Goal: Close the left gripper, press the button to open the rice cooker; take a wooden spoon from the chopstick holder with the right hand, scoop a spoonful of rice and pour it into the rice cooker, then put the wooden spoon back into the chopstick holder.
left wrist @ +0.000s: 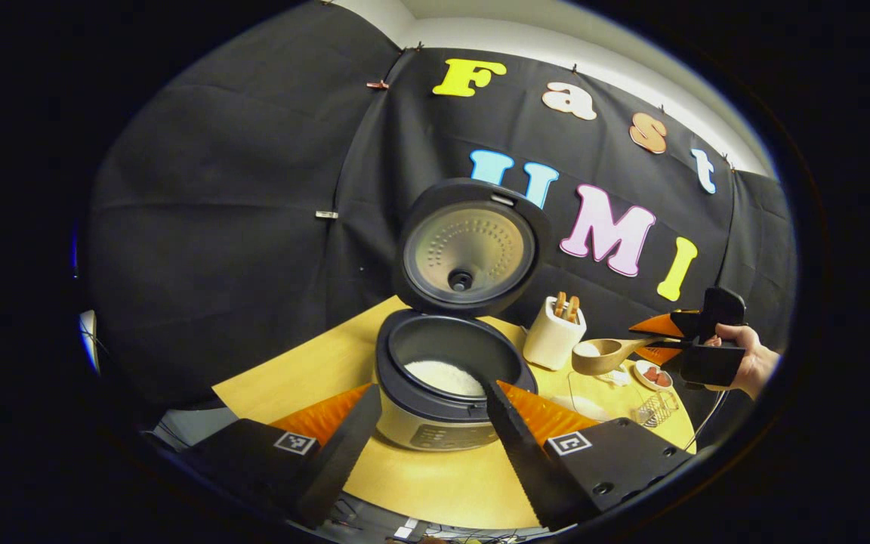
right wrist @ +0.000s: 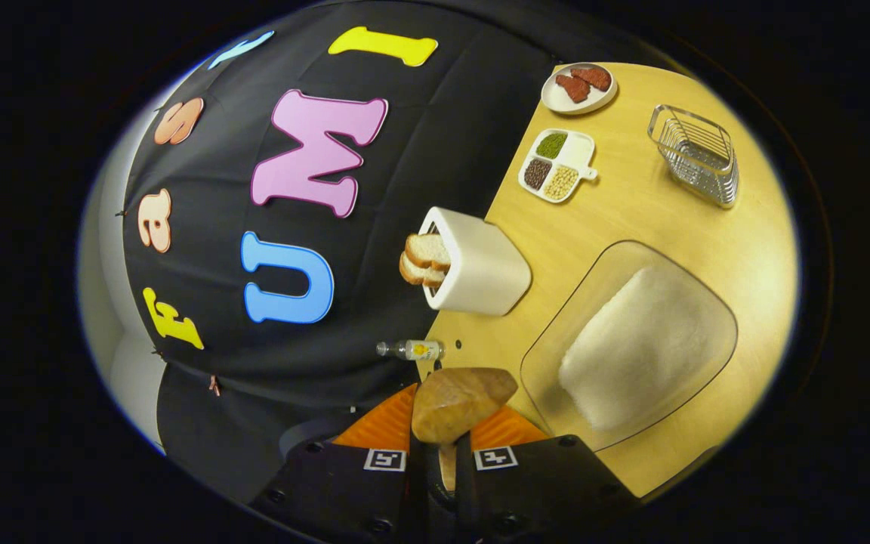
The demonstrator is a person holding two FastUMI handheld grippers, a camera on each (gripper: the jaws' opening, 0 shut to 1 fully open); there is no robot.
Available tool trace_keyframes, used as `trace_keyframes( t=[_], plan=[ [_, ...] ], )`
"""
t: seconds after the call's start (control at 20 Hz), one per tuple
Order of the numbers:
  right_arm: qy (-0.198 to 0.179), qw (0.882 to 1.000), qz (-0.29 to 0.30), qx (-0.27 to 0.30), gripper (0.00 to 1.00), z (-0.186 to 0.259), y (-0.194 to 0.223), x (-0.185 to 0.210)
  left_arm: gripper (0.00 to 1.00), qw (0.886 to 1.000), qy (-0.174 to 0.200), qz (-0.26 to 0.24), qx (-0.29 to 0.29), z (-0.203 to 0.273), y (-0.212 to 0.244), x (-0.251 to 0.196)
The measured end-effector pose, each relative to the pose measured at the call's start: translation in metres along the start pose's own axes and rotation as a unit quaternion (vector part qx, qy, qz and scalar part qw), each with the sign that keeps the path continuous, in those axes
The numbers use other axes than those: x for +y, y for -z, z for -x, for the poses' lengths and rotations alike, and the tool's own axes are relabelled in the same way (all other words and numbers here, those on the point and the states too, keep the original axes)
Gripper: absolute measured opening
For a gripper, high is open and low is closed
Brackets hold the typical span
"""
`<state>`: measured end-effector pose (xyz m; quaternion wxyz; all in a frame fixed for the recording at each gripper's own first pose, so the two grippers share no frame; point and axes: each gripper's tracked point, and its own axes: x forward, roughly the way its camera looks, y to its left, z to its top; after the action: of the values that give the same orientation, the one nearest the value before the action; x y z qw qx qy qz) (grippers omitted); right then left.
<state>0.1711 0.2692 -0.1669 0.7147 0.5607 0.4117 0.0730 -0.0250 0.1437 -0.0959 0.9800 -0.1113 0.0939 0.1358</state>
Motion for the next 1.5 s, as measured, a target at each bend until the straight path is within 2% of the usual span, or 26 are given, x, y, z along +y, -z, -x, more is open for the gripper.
trace_keyframes(
  t=[0.25,0.4,0.55,0.65,0.8,1.0,1.1,1.15,1.25,1.3,1.4,1.45,1.5],
  plan=[
    [-0.035,0.998,0.016,0.041,0.18,-0.022,0.054,0.039,0.95,1.000,-0.012,0.016,-0.008,0.006,-0.005,0.017],
    [-0.043,0.997,0.040,0.059,0.18,-0.035,0.082,0.052,0.95,1.000,-0.021,0.020,-0.005,0.006,-0.003,0.029],
    [-0.045,0.992,0.100,0.067,0.18,-0.045,0.106,0.061,0.95,0.999,-0.033,0.020,-0.004,0.008,-0.003,0.041],
    [-0.052,0.983,0.161,0.071,0.18,-0.051,0.123,0.067,0.95,0.999,-0.037,0.020,-0.003,0.005,-0.002,0.045],
    [-0.069,0.957,0.275,0.067,0.18,-0.062,0.143,0.077,0.96,0.999,-0.047,-0.006,-0.001,0.003,0.002,0.049],
    [-0.086,0.916,0.386,0.059,0.18,-0.074,0.165,0.078,0.95,0.999,-0.028,0.016,0.007,-0.001,0.006,0.036],
    [-0.091,0.893,0.439,0.045,0.18,-0.077,0.173,0.076,0.92,1.000,-0.023,0.013,0.009,-0.004,0.010,0.030],
    [-0.091,0.879,0.465,0.042,0.18,-0.079,0.179,0.071,0.95,1.000,-0.021,0.009,0.012,-0.005,0.012,0.027],
    [-0.095,0.858,0.502,0.053,0.18,-0.086,0.193,0.061,0.92,1.000,-0.011,0.006,0.012,-0.007,0.011,0.021],
    [-0.099,0.850,0.514,0.058,0.18,-0.087,0.200,0.059,0.95,1.000,-0.007,0.006,0.013,-0.008,0.011,0.018],
    [-0.111,0.833,0.539,0.056,0.18,-0.090,0.206,0.063,0.95,1.000,-0.002,0.004,0.013,-0.012,0.010,0.017],
    [-0.115,0.820,0.557,0.057,0.13,-0.091,0.209,0.065,0.92,1.000,-0.002,0.002,0.012,-0.013,0.008,0.018],
    [-0.122,0.806,0.576,0.057,0.17,-0.088,0.213,0.066,0.95,1.000,-0.004,0.001,0.009,-0.013,0.005,0.019]
  ],
)
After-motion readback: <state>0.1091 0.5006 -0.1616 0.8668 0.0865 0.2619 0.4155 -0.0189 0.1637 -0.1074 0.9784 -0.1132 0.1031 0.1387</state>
